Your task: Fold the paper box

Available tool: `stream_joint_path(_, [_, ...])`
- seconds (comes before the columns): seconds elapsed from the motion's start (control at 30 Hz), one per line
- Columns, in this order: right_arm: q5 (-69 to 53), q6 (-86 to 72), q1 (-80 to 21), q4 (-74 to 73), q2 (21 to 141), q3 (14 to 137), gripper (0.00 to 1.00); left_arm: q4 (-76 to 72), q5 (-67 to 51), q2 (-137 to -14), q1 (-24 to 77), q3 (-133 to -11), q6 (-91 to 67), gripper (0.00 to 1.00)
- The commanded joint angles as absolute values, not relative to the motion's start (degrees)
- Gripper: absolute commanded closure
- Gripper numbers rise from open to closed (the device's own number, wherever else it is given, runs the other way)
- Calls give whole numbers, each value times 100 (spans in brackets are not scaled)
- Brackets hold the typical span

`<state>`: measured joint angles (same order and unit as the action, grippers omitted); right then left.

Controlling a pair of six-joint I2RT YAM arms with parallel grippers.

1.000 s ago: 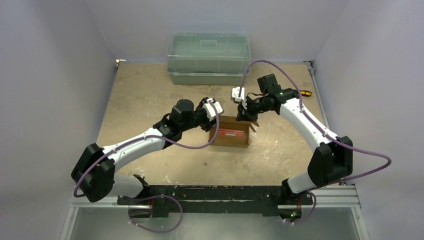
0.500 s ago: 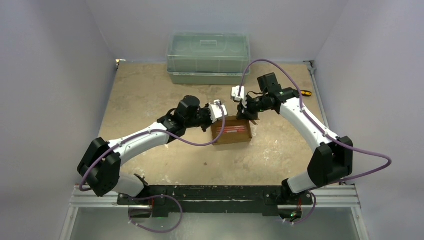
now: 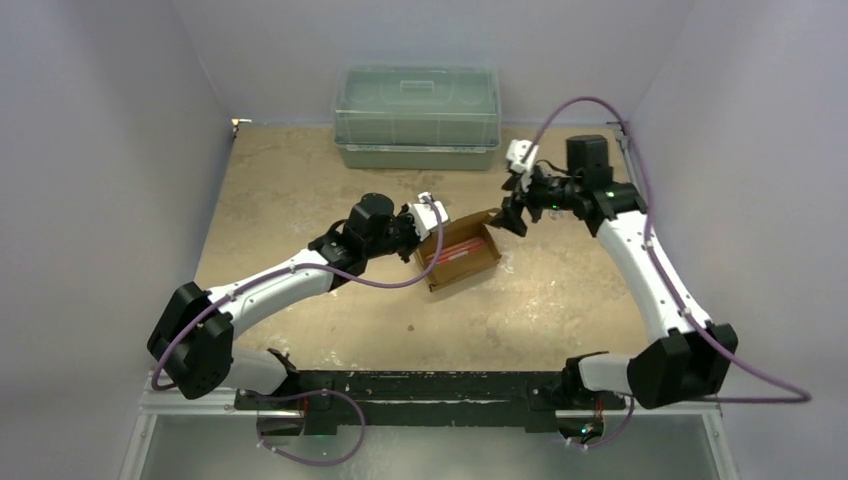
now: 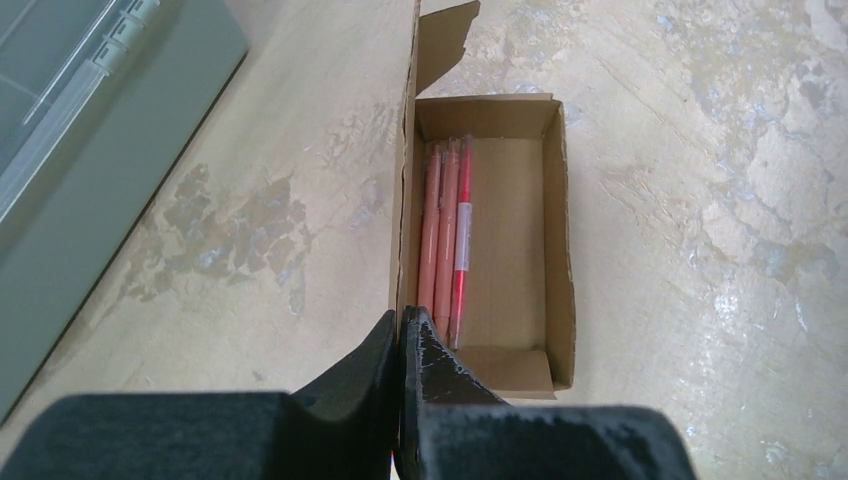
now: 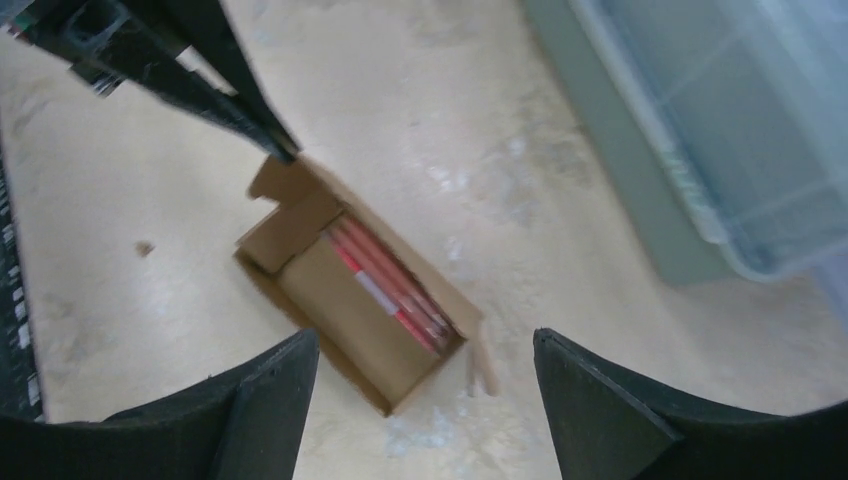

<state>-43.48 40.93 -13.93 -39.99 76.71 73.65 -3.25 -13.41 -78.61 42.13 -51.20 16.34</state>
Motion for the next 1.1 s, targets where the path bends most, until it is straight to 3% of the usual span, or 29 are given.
stream_joint_path(0.0, [-4685,3228,-809,-2863,7131,6896,18,-380,-1215,-7673,4206,-5087,1308,100])
stream_joint_path(0.1, [-4285,2399,-512,-1880,7018,6385,21,-411,-1166,-7647,4203,-5026,1250,100])
stream_joint_path(0.13, [-4086,2029,-407,-1507,7008,6236,30,-427,-1164,-7634,4202,-5013,1236,100])
stream_joint_path(0.23, [-3461,1050,-249,-575,7079,5777,73,-489,-1160,-7575,4202,-4971,1211,100])
stream_joint_path(0.33, [-3153,503,-254,113,7398,5348,88,-518,-1160,-7529,4204,-4951,1209,100])
stream_joint_path(0.67, [-3201,-187,-758,678,8616,5369,93,-581,-1276,-7515,4203,-4909,1191,100])
stream_joint_path(1.07, [-4091,389,-870,-647,8896,5727,97,-529,-1230,-7484,4201,-4939,1160,100])
